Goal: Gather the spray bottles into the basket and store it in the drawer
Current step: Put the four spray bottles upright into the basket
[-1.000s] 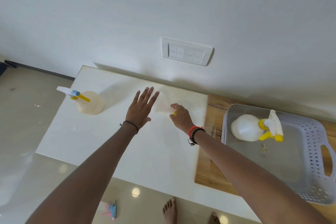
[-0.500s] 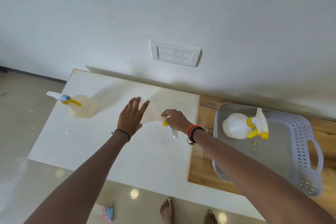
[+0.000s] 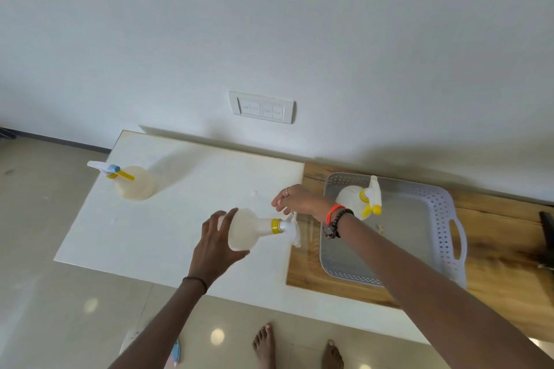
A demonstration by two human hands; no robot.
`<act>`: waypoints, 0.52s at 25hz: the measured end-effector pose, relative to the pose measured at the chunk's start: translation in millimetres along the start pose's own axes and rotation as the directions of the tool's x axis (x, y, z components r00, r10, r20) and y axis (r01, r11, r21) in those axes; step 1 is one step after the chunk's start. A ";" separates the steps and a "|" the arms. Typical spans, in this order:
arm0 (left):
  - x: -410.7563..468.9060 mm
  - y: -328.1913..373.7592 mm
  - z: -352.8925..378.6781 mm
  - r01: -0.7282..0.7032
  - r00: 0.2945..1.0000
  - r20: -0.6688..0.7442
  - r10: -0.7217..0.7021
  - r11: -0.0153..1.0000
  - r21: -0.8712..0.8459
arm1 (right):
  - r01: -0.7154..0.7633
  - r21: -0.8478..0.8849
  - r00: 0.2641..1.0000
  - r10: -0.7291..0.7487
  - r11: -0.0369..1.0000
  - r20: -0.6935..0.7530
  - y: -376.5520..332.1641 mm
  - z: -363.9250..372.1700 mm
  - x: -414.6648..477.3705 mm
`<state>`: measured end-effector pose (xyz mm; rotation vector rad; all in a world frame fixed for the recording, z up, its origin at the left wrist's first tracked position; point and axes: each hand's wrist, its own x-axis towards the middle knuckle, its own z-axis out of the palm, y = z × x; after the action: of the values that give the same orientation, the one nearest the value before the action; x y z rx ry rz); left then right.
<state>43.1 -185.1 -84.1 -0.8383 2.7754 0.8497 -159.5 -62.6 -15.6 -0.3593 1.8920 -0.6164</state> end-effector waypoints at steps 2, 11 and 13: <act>-19.0 16.4 3.0 0.013 1.000 -0.001 -0.014 0.993 -0.114 | -0.016 0.125 1.000 0.016 0.992 0.000 9.0 -7.8 -24.9; -75.1 107.0 43.9 0.035 0.999 0.043 -0.015 0.858 -0.512 | -0.059 0.590 0.998 0.067 0.805 0.009 120.5 -19.5 -117.9; -78.9 132.4 59.3 0.067 0.995 0.100 -0.011 0.817 -0.573 | -0.023 0.605 1.000 0.012 0.796 0.022 152.2 -20.1 -131.0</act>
<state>34.9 -23.9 -49.0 -0.8912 2.4158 1.7225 -121.5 134.7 3.9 0.0757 1.5689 -1.1590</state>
